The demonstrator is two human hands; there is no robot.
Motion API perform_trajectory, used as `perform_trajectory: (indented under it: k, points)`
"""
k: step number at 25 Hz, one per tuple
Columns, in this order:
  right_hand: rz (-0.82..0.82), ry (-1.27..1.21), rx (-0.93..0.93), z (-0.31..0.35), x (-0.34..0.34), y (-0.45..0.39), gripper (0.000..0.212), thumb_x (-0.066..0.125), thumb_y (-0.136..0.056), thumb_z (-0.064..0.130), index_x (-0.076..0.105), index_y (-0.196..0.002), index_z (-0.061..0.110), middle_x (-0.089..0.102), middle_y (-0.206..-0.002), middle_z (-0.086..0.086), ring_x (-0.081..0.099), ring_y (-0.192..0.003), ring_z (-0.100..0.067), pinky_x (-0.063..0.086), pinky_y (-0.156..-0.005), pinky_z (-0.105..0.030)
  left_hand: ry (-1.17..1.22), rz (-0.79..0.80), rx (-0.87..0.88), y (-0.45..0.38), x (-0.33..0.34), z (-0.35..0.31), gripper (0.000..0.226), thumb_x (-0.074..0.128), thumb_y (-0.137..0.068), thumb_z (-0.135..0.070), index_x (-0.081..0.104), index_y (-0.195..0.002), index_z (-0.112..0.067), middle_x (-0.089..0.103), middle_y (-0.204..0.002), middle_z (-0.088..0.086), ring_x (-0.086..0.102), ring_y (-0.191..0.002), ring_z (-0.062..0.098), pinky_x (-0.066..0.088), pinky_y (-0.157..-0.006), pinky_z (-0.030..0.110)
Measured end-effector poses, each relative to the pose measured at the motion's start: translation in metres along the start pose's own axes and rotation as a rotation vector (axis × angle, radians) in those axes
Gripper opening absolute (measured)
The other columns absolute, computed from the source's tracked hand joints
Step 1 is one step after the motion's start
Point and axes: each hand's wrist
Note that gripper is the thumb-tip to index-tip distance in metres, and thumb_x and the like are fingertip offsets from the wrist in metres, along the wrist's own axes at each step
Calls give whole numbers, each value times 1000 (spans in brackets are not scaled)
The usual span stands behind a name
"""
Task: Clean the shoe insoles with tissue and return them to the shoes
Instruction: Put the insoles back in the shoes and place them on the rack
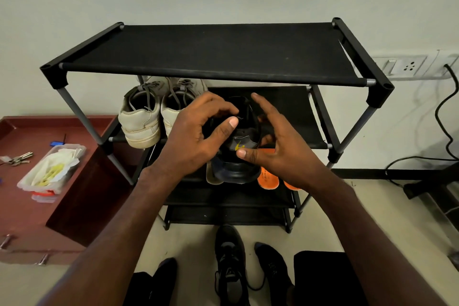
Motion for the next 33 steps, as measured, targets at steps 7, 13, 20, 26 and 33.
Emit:
perform_trajectory:
  k: [7,13,20,26,33]
  points:
    - [55,326,-53,-6,3,-12,106,72,-59,82,57,-146,23,15,-167,18,25,-152,-15,38,-119,-49,-87,366,-199,11,3,30,111,71,-76,-75,21,-165,-32,20,-171,-10,18,-157,4,26,-127,41]
    - [50,258,-48,1,3,-9,86,87,-61,62,64,-135,26,20,-166,16,33,-148,-7,42,-117,-40,-124,375,-196,13,2,33,82,61,-84,-79,39,-155,-44,21,-168,-13,25,-155,9,38,-121,47]
    - [23,100,89,1,8,-9,139,98,-56,48,7,-161,40,39,-156,14,49,-133,0,48,-106,-23,-48,323,-274,16,3,28,99,70,-80,-75,26,-160,-38,31,-165,-10,33,-151,6,39,-121,41]
    - [-19,-5,72,5,12,-8,95,95,-66,32,45,-146,34,68,-123,19,66,-114,2,56,-99,-32,103,175,-388,23,15,17,108,80,-76,-65,29,-161,-22,50,-143,-28,46,-134,-13,39,-109,12]
    - [-204,-102,94,1,26,-41,83,90,-67,29,51,-140,26,72,-123,9,68,-115,-7,57,-100,-43,48,80,-366,-11,15,26,85,76,-90,-35,34,-160,-13,46,-147,5,44,-141,14,35,-120,25]
Point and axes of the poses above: each hand's wrist, its own y-axis away from the middle knuckle, its own x-axis out of the palm, z = x × y
